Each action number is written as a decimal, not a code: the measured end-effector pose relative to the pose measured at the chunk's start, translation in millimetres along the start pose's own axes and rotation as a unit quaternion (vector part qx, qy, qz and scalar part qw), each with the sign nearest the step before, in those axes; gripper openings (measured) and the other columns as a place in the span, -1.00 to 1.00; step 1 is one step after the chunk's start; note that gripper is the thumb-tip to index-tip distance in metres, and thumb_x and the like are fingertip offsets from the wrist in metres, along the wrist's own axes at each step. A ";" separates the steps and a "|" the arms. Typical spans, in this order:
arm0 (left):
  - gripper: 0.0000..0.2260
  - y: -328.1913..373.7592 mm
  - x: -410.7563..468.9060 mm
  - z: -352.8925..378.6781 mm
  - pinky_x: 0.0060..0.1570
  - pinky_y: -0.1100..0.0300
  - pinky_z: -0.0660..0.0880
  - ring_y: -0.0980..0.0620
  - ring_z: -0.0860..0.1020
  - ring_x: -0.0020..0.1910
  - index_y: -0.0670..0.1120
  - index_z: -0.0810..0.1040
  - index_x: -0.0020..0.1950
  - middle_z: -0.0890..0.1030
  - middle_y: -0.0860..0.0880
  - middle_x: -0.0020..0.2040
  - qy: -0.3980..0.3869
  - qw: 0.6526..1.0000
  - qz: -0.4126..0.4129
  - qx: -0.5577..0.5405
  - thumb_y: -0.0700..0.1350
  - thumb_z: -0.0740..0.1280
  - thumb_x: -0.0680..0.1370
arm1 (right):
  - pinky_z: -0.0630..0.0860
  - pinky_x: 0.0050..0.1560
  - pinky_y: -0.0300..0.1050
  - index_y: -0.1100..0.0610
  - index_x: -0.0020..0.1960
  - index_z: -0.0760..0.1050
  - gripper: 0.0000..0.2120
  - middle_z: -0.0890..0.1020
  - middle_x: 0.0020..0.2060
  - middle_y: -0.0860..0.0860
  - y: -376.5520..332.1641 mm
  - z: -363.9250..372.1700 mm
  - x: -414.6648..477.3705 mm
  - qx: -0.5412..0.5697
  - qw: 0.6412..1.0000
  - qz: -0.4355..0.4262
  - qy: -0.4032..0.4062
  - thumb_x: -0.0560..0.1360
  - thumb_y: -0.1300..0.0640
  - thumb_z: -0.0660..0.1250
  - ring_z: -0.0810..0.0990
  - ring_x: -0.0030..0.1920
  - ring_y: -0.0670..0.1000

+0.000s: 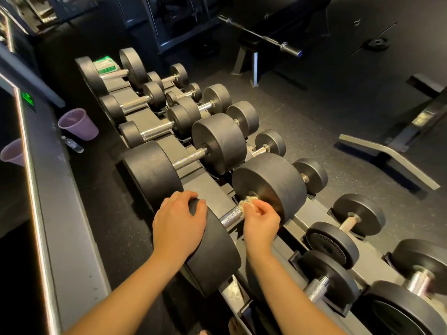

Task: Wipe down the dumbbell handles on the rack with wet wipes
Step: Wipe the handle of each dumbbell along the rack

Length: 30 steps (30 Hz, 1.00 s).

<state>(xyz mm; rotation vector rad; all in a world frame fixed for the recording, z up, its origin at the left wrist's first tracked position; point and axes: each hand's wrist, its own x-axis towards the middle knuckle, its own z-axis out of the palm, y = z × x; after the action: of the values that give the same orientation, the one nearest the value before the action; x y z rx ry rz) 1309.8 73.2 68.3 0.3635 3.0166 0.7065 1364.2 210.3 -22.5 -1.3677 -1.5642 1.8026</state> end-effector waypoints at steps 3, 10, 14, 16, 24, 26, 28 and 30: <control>-0.65 0.4 -0.4 -0.2 0.10 0.07 0.48 0.08 0.53 0.14 0.03 0.60 0.31 0.61 0.09 0.15 0.000 1.000 -0.001 0.006 0.14 0.22 0.63 | 0.49 0.00 -0.34 0.08 0.25 0.55 -0.77 0.53 0.04 -0.06 7.1 -1.1 -1.0 -0.285 0.922 -0.258 -0.049 0.61 0.09 0.37 0.52 -0.04 -0.14; -0.65 0.0 0.6 0.5 0.08 0.11 0.45 0.10 0.52 0.15 0.04 0.59 0.31 0.61 0.09 0.18 -0.001 1.000 -0.002 0.013 0.14 0.22 0.63 | 0.52 0.06 -0.04 0.17 0.26 0.51 -0.75 0.48 0.19 0.16 -33.7 24.2 14.4 -0.617 0.713 -0.319 -0.093 0.61 0.12 0.32 0.49 0.15 0.11; -0.65 1.3 -0.9 0.2 0.13 0.05 0.51 0.08 0.52 0.16 0.03 0.59 0.31 0.61 0.09 0.18 0.001 1.000 -0.001 0.013 0.15 0.21 0.63 | 0.54 0.02 -0.04 0.14 0.27 0.52 -0.74 0.44 0.25 0.18 -41.2 21.7 18.7 -0.634 0.687 -0.329 -0.136 0.59 0.13 0.36 0.49 0.19 0.14; -0.65 1.7 -1.4 -0.2 0.11 0.08 0.48 0.09 0.52 0.15 0.03 0.59 0.31 0.61 0.08 0.18 0.003 1.000 0.001 0.008 0.14 0.21 0.63 | 0.54 0.00 -0.11 0.12 0.26 0.50 -0.74 0.44 0.22 0.11 -29.7 8.7 18.4 -0.571 0.736 -0.343 -0.123 0.59 0.13 0.38 0.50 0.11 0.06; -0.68 0.7 -0.4 0.3 0.13 0.03 0.49 0.07 0.52 0.16 0.03 0.59 0.31 0.61 0.09 0.17 0.002 1.000 0.001 0.012 0.12 0.24 0.65 | 0.36 -0.07 -0.58 0.15 0.11 0.64 -0.88 0.57 0.04 -0.04 9.1 -6.5 4.9 -0.188 0.957 -0.222 -0.019 0.60 0.22 0.37 0.51 -0.08 -0.18; -0.67 1.0 -0.8 0.3 0.11 0.06 0.47 0.09 0.52 0.15 0.03 0.59 0.31 0.60 0.09 0.17 0.004 1.000 0.001 0.013 0.13 0.23 0.64 | 0.40 0.00 -0.49 0.13 0.14 0.65 -0.85 0.60 0.04 -0.05 9.9 -3.0 3.4 -0.157 0.975 -0.157 0.010 0.60 0.19 0.38 0.55 -0.01 -0.10; -0.68 1.4 -0.8 0.1 0.11 0.07 0.46 0.09 0.51 0.15 0.03 0.59 0.31 0.60 0.09 0.17 0.005 1.000 0.001 0.011 0.13 0.23 0.65 | 0.56 0.06 -0.16 0.10 0.13 0.66 -0.86 0.64 -0.05 -0.06 10.8 -0.6 6.0 -0.091 0.994 -0.052 0.028 0.59 0.18 0.38 0.61 -0.04 -0.04; -0.68 1.9 -1.1 -0.2 0.10 0.09 0.44 0.10 0.51 0.15 0.04 0.59 0.31 0.60 0.10 0.16 0.005 1.000 0.001 0.016 0.12 0.23 0.65 | 0.62 0.04 0.03 0.14 0.01 0.66 -0.89 0.64 -0.17 -0.03 7.9 1.2 10.5 0.040 0.994 0.101 0.034 0.57 0.28 0.38 0.63 -0.13 0.00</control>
<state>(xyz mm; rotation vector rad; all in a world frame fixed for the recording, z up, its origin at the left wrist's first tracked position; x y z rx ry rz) 1311.3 74.5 69.3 0.3638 3.0399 0.6625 1360.8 215.7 -34.1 -1.5808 -1.3459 1.8891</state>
